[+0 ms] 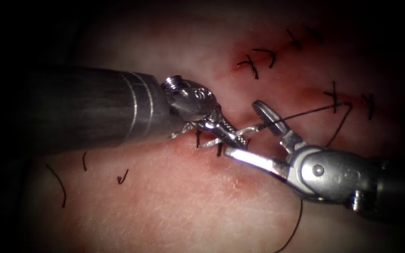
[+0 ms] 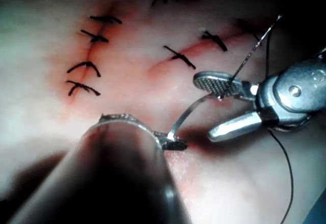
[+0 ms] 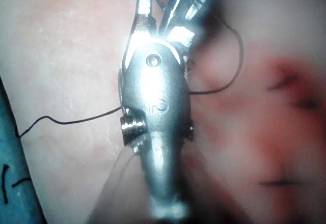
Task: Wound Closure
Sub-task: Grab the needle straight on with the right grasper.
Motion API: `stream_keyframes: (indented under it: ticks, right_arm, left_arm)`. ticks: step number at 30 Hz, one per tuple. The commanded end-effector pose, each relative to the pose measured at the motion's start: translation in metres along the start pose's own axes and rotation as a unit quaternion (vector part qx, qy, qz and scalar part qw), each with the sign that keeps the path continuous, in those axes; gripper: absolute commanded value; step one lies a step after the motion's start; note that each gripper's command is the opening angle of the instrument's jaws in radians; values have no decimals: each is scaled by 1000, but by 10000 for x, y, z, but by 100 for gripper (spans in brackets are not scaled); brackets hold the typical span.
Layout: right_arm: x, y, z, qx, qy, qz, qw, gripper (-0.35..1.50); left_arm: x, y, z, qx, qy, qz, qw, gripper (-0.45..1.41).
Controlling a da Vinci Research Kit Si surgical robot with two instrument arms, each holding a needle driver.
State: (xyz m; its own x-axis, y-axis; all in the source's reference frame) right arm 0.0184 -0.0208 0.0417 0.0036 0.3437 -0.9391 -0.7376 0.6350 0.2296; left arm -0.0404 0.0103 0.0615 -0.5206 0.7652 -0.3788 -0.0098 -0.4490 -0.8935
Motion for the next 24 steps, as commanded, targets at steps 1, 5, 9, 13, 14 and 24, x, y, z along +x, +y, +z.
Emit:
stream_keyframes:
  ticks: [1,5,9,13,14,24]
  right_arm:
    - [-11,-13,2,-2,-4,14,1000,132]
    - [-14,-10,0,-38,-12,44,998,112]
    - [-16,2,0,-70,-27,67,995,90]
    - [-20,8,0,-95,-41,66,992,100]
    - [-22,8,0,-100,-43,65,992,103]
    - [-27,9,2,-127,-43,85,987,91]
  left_arm:
    - [1,-5,6,2,12,-2,1000,-45]
    - [-2,-2,4,18,41,0,999,-45]
    - [-7,3,0,32,65,0,997,-45]
    - [-12,10,-1,36,77,1,996,-45]
    - [-13,12,-1,38,80,1,996,-45]
    - [-15,20,3,49,95,12,994,-45]
